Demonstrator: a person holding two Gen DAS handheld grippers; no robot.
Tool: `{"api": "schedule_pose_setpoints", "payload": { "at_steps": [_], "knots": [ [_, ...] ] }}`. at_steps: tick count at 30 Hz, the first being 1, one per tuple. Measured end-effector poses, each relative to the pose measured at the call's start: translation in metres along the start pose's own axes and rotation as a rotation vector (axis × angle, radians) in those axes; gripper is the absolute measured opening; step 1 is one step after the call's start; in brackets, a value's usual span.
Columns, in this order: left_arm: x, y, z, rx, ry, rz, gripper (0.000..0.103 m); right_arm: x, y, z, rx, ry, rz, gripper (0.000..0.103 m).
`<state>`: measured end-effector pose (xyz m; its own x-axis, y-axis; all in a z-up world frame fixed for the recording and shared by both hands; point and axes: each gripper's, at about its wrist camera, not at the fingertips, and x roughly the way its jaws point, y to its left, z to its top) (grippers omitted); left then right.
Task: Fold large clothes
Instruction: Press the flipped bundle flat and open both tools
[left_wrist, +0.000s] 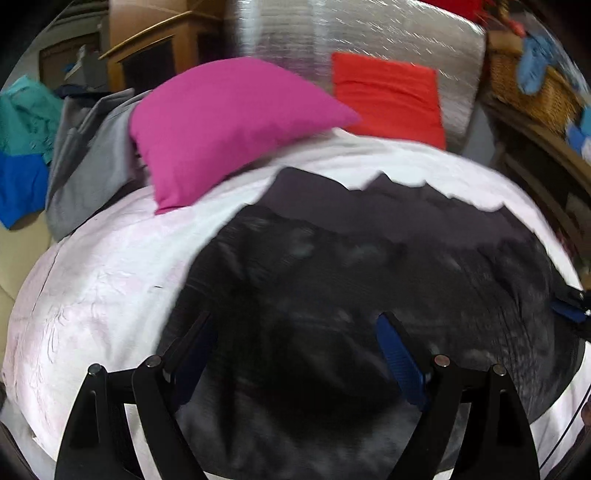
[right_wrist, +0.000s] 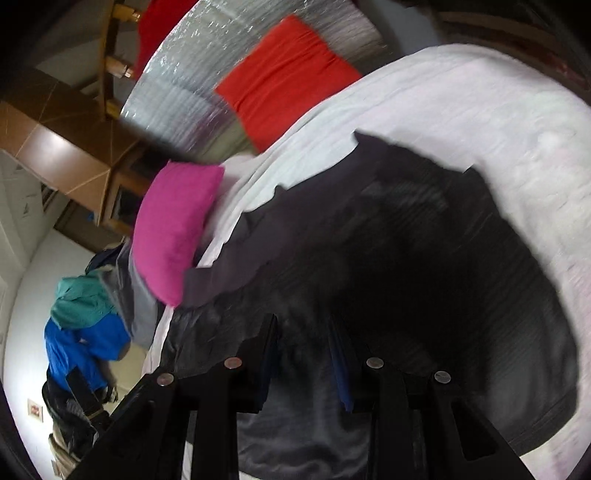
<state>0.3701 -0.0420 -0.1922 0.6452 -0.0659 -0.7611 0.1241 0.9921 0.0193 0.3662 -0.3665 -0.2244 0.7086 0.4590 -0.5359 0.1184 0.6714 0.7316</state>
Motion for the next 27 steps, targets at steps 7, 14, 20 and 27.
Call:
{"api": "schedule_pose_setpoints", "payload": {
  "at_steps": [7,14,20,27],
  "knots": [
    [0.02,-0.024,-0.008,0.069,0.083,0.053,0.088,0.003,0.008,-0.016,-0.022,0.021,-0.068,0.032],
    [-0.002,-0.043,-0.011,0.08,0.002,-0.041,0.088,0.012,0.046,-0.025,-0.137,0.003,-0.001,0.032],
    [0.013,-0.061,-0.02,0.161,0.069,0.01,0.088,0.03,0.039,-0.031,-0.097,0.108,-0.076,0.031],
    [-0.022,-0.044,-0.038,0.124,0.046,-0.028,0.088,-0.032,0.027,-0.052,-0.137,0.054,-0.055,0.032]
  ]
}}
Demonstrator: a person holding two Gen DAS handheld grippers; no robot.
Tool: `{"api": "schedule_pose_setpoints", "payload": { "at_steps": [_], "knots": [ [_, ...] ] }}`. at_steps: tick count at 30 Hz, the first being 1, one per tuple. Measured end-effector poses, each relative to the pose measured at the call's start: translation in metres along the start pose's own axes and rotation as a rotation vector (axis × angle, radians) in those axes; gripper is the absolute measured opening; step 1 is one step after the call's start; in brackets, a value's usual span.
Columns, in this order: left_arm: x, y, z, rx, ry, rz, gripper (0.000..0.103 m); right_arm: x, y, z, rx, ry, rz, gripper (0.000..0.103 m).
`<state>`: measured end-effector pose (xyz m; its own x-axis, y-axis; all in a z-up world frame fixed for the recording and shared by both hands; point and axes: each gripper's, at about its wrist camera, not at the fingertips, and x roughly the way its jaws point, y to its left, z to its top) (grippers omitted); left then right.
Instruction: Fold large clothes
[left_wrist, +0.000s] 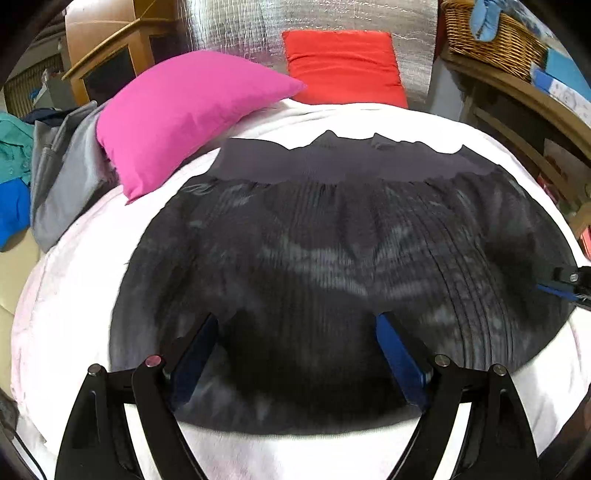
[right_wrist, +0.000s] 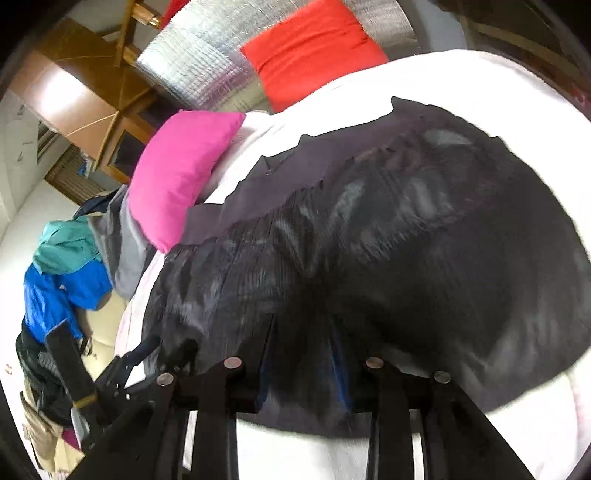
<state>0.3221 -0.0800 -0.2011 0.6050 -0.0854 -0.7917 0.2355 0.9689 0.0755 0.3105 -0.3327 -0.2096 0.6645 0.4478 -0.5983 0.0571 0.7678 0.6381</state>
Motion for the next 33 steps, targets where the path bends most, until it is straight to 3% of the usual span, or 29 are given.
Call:
{"api": "schedule_pose_setpoints", "payload": {
  "at_steps": [3,6,8,11,18,21,24,26,28,30,33],
  "knots": [
    [-0.013,-0.005,-0.016,0.029,-0.024,0.004,0.088,-0.016,-0.003,-0.017,-0.011,0.007,0.036,0.032],
    [-0.013,-0.01,-0.023,0.06,-0.022,-0.018,0.088,-0.002,-0.001,-0.03,0.005,0.049,0.046,0.032],
    [0.001,-0.019,-0.026,0.107,0.012,0.009,0.088,0.017,-0.004,-0.032,0.023,0.084,-0.001,0.032],
    [0.015,-0.024,-0.026,0.125,0.028,0.056,0.098,0.038,-0.007,-0.032,0.035,0.118,-0.071,0.031],
    [-0.005,-0.009,-0.035,0.073,0.006,0.03,0.098,0.006,-0.004,-0.043,0.041,0.045,-0.064,0.031],
    [-0.024,0.003,-0.043,0.063,-0.049,0.09,0.098,-0.026,-0.008,-0.044,0.032,-0.083,-0.113,0.031],
    [-0.03,0.027,-0.041,0.019,-0.079,0.169,0.098,-0.043,-0.029,-0.038,0.102,-0.147,-0.17,0.031],
    [-0.022,0.05,-0.039,-0.04,-0.045,0.225,0.098,-0.041,-0.044,-0.033,0.137,-0.142,-0.259,0.032],
    [-0.008,0.07,-0.04,-0.077,0.012,0.256,0.098,-0.024,-0.057,-0.028,0.148,-0.071,-0.333,0.034],
    [0.011,0.081,-0.04,-0.095,0.087,0.231,0.098,-0.017,-0.062,-0.025,0.168,-0.04,-0.329,0.036],
    [0.002,0.079,-0.04,-0.075,0.052,0.251,0.098,-0.024,-0.051,-0.029,0.142,-0.071,-0.303,0.051]
  ]
}}
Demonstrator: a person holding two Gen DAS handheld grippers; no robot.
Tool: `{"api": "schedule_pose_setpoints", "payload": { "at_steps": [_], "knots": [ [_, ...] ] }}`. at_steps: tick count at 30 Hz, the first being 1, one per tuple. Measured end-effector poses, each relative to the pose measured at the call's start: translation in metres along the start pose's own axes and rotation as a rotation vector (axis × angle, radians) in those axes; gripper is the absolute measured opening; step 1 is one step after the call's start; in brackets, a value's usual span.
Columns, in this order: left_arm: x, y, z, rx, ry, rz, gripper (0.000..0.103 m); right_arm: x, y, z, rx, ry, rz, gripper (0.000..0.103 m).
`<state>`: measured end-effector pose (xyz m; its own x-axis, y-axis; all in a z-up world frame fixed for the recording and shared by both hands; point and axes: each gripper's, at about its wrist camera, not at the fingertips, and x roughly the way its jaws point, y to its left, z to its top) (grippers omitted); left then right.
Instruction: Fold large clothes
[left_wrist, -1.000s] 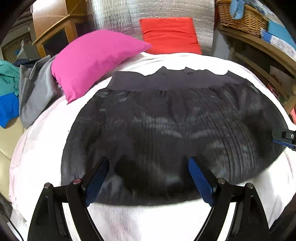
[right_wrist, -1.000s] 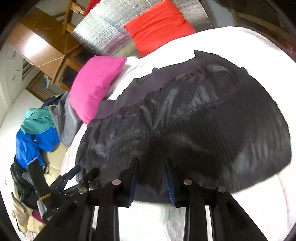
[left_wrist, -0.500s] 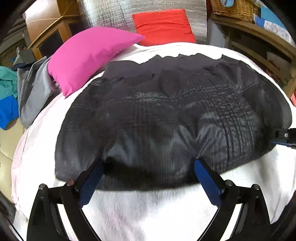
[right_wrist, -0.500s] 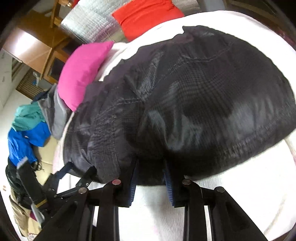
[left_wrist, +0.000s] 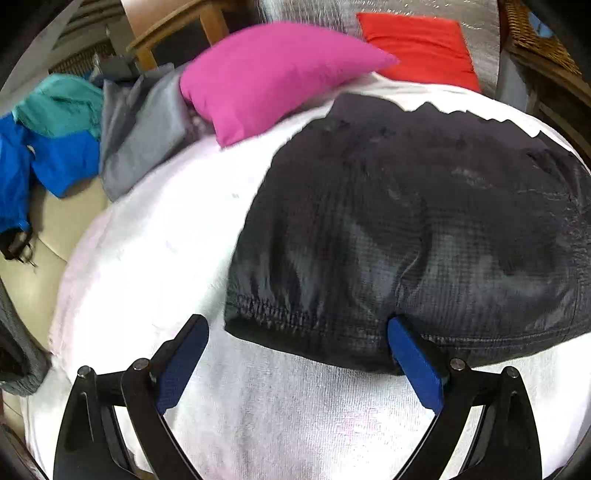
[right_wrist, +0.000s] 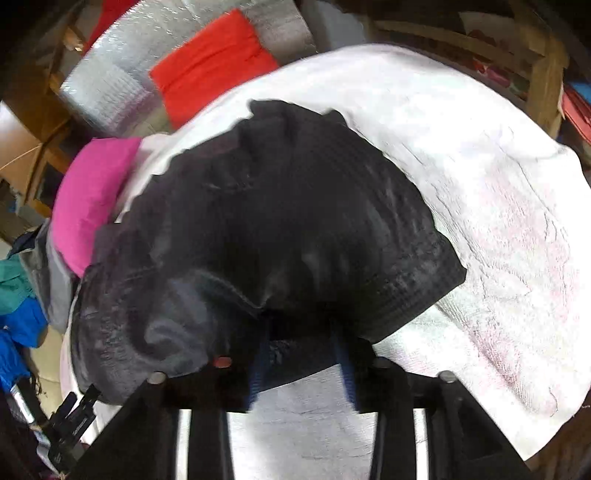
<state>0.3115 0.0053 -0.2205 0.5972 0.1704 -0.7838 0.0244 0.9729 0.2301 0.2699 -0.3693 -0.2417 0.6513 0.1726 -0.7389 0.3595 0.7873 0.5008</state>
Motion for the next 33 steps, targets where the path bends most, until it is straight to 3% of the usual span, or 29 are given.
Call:
{"api": "schedule_pose_setpoints", "payload": {
  "at_steps": [4,8,10,14,18,33],
  "knots": [
    [-0.026,-0.002,-0.007,0.026,-0.071,-0.022,0.098,-0.02,0.015,-0.017,-0.038,-0.037,0.073,0.053],
    [-0.056,0.0,-0.017,-0.003,-0.132,-0.028,0.098,-0.045,0.041,-0.046,-0.13,-0.097,0.077,0.058],
    [-0.068,0.004,-0.021,-0.031,-0.145,-0.043,0.098,-0.056,0.05,-0.061,-0.174,-0.113,0.064,0.064],
    [-0.094,0.014,-0.031,-0.064,-0.166,-0.042,0.098,-0.079,0.065,-0.094,-0.276,-0.124,-0.002,0.065],
    [-0.125,0.023,-0.041,-0.075,-0.215,-0.028,0.098,-0.106,0.069,-0.12,-0.315,-0.126,-0.013,0.066],
    [-0.261,0.035,-0.067,-0.051,-0.429,0.008,0.098,-0.219,0.114,-0.155,-0.437,-0.329,-0.096,0.074]
  ]
}}
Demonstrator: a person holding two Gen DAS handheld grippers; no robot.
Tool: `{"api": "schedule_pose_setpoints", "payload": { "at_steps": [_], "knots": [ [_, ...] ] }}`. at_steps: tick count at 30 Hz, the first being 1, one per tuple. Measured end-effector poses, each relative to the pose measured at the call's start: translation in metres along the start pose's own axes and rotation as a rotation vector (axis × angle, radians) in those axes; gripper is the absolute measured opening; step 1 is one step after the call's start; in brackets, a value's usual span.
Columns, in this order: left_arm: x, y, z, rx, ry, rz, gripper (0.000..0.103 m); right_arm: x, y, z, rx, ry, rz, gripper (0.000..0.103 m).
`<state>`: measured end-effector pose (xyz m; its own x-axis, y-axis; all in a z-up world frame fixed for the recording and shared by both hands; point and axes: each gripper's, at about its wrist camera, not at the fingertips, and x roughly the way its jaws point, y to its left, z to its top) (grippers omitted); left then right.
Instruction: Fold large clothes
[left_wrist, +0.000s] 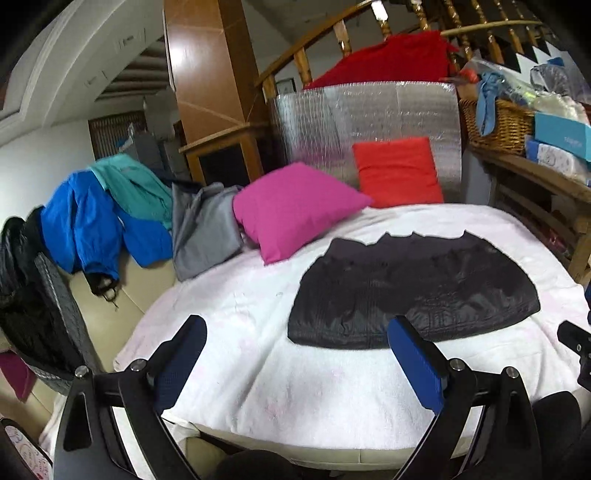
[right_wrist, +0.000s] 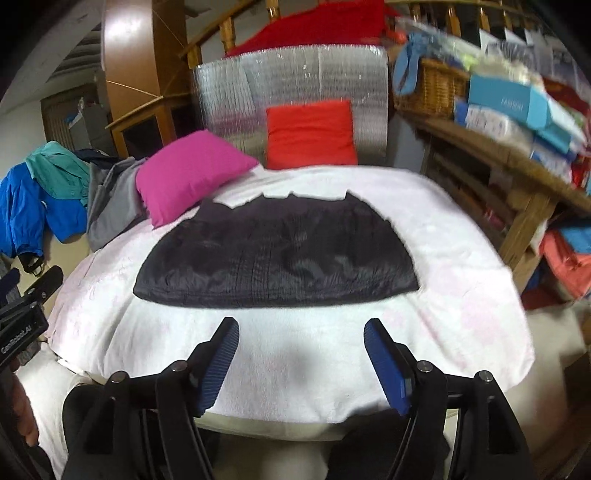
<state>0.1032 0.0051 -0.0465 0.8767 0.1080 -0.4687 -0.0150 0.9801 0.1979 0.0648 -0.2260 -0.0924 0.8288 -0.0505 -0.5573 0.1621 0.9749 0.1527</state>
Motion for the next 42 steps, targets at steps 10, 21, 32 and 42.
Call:
{"api": "schedule_pose_setpoints", "payload": {
  "at_steps": [10,21,32,42],
  "knots": [
    [-0.054,0.008,0.015,-0.009,-0.078,0.046,0.1,-0.049,0.016,0.012,-0.017,-0.085,-0.075,0.078],
    [-0.083,0.028,0.022,-0.066,-0.12,0.078,0.1,-0.076,0.02,0.017,0.032,-0.153,-0.076,0.08],
    [-0.093,0.038,0.019,-0.079,-0.133,0.083,0.1,-0.079,0.037,0.013,0.02,-0.149,-0.072,0.081],
    [-0.09,0.041,0.017,-0.081,-0.125,0.083,0.1,-0.073,0.045,0.01,0.009,-0.132,-0.063,0.081]
  ]
}}
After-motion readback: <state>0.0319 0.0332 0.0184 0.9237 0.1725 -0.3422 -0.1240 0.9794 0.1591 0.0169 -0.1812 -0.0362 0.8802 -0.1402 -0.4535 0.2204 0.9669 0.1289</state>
